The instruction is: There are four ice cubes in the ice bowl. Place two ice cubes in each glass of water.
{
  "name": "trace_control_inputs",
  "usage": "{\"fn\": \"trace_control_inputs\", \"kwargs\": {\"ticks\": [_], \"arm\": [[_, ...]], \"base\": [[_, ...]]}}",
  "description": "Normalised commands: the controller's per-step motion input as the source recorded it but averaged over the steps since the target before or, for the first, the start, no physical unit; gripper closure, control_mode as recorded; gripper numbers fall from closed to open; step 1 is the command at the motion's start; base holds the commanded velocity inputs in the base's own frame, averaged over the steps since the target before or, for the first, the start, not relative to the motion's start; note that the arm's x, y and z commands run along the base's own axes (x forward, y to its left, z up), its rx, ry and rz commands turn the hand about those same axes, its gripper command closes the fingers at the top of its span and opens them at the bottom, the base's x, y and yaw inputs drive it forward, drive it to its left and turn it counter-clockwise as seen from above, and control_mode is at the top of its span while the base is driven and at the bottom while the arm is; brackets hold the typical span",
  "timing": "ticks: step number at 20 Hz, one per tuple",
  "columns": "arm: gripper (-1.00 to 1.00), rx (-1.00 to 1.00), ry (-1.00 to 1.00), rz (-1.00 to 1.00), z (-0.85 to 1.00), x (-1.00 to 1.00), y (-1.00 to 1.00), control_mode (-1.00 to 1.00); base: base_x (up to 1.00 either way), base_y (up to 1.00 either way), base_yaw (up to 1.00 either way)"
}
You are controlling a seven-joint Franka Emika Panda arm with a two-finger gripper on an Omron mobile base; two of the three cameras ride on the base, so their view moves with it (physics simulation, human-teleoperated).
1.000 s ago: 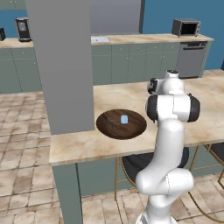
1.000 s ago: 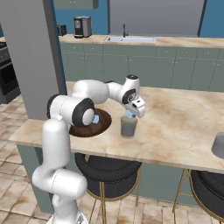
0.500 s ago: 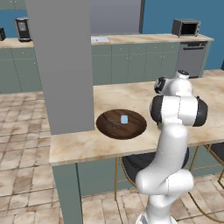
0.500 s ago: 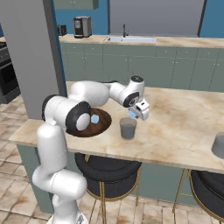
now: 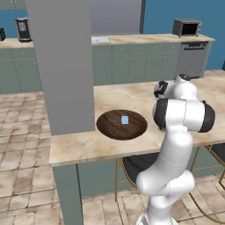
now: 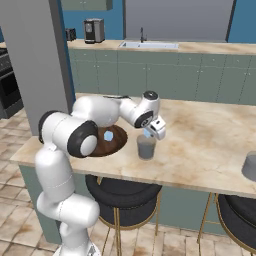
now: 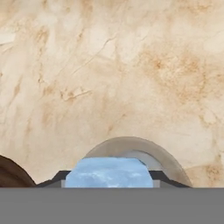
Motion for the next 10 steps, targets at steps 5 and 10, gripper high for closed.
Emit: {"fn": "trace_control_inputs", "kwargs": {"ticks": [5, 10], "arm": [[1.00, 0.00, 0.00, 0.02, -0.09, -0.10, 0.10, -1.00], [1.00, 0.00, 0.00, 0.02, -0.03, -0.05, 0.00, -1.00]], "base": [[0.00, 0.00, 0.00], [0.00, 0.00, 0.00]]}}
